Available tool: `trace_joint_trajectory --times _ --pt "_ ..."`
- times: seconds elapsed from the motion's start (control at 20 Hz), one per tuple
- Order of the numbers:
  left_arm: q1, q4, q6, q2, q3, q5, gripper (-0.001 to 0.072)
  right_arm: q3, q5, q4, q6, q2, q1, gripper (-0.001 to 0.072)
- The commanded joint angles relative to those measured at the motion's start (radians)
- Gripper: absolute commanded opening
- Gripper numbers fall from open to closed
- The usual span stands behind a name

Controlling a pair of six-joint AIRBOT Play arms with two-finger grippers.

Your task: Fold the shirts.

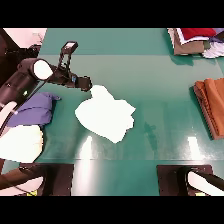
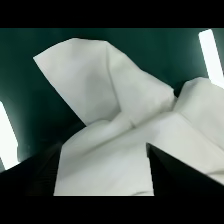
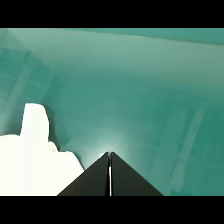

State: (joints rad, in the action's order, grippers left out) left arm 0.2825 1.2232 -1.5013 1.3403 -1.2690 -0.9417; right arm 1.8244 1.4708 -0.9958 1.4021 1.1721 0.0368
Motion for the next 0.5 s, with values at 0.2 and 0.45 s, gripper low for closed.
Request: trace_joint_trajectory --times 0.2,0.45 --pt "-0.119 -0.235 0.122 0.335 -0.063 0.010 0.0622 -0.154 0.022 0.002 0.004 0.000 -0.001 0.0021" --pt "-0.119 -0.301 0.123 0.404 -0.087 0.054 0.0622 -0.232 0.002 0.002 0.004 0.000 -0.002 0.0021"
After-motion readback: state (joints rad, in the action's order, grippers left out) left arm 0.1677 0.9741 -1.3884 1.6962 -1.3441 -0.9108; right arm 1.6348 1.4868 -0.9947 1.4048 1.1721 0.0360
